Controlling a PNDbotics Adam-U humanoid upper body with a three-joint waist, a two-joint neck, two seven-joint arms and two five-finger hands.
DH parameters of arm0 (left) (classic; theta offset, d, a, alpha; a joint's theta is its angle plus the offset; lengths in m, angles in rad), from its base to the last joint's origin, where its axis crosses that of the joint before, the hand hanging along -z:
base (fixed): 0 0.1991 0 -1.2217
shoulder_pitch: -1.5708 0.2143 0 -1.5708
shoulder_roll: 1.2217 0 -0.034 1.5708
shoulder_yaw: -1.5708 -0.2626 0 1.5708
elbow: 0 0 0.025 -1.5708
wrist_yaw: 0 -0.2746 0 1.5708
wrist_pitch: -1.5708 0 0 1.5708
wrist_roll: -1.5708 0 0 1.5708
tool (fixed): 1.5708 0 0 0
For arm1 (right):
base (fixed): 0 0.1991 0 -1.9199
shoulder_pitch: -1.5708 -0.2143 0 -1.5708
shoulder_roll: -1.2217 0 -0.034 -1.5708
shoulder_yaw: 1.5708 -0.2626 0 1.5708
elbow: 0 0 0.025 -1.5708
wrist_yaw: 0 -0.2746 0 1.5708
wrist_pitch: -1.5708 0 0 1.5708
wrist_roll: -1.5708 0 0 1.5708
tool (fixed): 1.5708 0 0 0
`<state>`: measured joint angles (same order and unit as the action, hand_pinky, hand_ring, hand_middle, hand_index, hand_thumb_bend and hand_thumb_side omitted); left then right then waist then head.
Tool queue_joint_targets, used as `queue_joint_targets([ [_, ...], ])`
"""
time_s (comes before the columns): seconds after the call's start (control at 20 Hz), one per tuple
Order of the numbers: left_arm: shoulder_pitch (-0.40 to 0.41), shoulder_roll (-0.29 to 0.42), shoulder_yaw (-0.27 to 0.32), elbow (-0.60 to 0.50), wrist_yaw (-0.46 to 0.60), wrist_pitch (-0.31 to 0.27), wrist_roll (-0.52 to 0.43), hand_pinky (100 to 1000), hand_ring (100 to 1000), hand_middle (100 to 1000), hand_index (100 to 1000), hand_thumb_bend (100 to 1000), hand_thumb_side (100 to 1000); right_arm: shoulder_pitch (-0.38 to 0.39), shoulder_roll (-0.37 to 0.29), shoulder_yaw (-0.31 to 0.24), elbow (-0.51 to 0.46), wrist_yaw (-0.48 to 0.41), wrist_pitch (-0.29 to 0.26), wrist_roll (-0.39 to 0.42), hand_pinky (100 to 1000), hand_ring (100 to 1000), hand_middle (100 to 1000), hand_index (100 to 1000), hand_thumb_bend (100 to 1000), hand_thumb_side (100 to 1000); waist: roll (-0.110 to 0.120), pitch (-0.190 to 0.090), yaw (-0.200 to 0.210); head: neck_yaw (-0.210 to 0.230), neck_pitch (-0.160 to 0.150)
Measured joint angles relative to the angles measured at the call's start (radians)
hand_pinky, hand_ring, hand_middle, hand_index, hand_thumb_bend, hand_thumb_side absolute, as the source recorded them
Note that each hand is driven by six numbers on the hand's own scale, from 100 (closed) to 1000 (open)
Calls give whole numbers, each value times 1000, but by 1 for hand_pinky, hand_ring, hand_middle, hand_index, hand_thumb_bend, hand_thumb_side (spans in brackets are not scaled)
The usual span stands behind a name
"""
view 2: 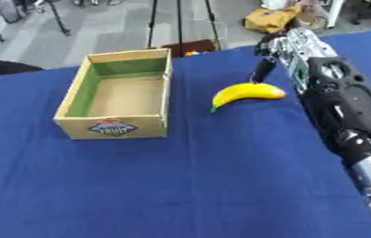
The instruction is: Pick up objects on the table and place them in the box.
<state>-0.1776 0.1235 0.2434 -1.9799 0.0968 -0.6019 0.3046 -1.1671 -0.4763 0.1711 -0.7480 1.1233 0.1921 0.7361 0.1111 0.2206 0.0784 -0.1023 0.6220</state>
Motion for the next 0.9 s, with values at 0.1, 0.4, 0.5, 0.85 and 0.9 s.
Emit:
queue_joint_targets([
  [0.1,0,0,0,0,0,0,0,441,866,874,791,100,991,3,2,3,1,-5,0,10,900,1000,993,1000,108,321,1,0,0,-1,0],
  [0.4,0,0,0,0,0,0,0,438,867,874,790,100,990,6,7,4,28,-24,0,29,907,1000,1000,1000,100,325,5,0,0,-1,0],
  [0.5,0,0,0,0,0,0,0,438,867,874,790,100,991,6,7,7,38,-34,-1,33,909,1000,1000,1000,100,326,5,1,0,-1,0],
  [0.85,0,0,-1,0,0,0,-1,438,868,875,790,100,991,6,6,9,24,-44,-6,36,917,1000,1000,1000,100,373,7,1,-3,-1,0],
  [0.9,0,0,-1,0,0,0,-1,439,869,876,790,100,991,5,6,9,19,-43,-6,38,919,1000,1000,1000,100,367,7,1,-4,-1,0],
])
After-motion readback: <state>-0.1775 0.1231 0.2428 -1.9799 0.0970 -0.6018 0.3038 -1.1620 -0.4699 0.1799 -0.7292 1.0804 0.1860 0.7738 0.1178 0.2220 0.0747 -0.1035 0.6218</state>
